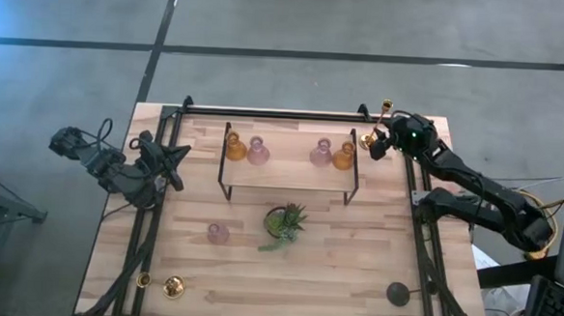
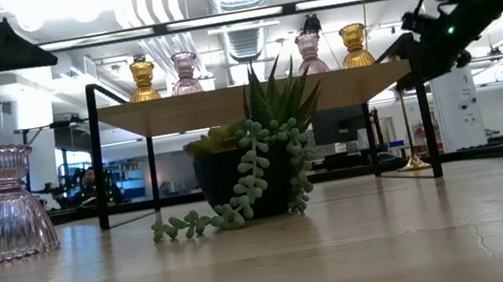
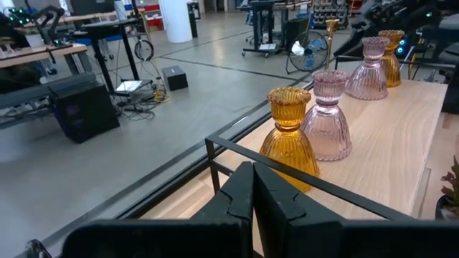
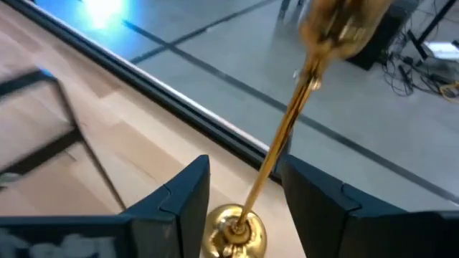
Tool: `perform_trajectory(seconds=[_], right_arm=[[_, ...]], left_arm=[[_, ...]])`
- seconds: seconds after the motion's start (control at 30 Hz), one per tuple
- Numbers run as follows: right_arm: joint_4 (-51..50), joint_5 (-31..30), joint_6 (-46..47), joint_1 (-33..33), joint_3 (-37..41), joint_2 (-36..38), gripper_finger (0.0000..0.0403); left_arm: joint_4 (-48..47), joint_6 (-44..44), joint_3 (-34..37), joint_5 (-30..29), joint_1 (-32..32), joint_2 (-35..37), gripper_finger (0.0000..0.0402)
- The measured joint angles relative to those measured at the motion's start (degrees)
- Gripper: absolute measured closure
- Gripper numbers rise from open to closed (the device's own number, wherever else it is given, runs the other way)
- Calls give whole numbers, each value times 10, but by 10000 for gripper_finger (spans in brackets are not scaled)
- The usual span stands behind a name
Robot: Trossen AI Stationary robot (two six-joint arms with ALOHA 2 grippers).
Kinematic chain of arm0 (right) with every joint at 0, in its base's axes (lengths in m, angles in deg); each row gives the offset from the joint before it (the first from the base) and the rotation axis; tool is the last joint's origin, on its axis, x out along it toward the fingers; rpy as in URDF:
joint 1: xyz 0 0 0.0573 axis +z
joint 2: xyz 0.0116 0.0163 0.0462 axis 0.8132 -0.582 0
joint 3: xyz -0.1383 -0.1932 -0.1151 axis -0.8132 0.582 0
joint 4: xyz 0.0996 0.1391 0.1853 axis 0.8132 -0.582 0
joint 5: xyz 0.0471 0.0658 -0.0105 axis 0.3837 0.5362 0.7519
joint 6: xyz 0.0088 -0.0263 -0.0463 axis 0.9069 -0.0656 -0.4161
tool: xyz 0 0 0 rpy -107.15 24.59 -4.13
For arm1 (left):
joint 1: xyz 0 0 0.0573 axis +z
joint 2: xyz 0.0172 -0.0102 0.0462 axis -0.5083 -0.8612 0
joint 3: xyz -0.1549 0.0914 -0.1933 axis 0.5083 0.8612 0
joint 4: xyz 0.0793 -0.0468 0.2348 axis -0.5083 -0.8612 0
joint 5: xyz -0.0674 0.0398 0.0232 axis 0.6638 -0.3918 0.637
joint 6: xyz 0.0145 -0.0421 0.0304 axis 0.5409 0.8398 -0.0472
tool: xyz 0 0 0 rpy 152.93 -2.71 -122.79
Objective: Pick & Place candle stick holders
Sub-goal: Put the gold candle holder on the shelf
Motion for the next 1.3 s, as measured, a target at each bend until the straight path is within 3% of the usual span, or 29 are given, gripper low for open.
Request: perform_trajectory(seconds=[0.37, 0.5, 0.63, 0.83, 1.0, 1.3], right_arm=[[125, 0, 0, -31, -1, -118, 255], [128, -1, 5, -36, -10, -141, 294], [125, 0, 6, -36, -13, -148, 373], [118, 0, 13, -36, -26, -125, 390], [46, 20, 11, -33, -91, -75, 392], [-131, 22, -45, 20, -289, -40, 393]], left_arm=[[0, -4, 0, -2, 0, 0, 392], [0, -4, 0, -2, 0, 0, 392], [0, -4, 0, -2, 0, 0, 392], [0, -4, 0, -2, 0, 0, 392], [0, -4, 0, -4, 0, 0, 392], [0, -3, 0, -16, 0, 0, 392]])
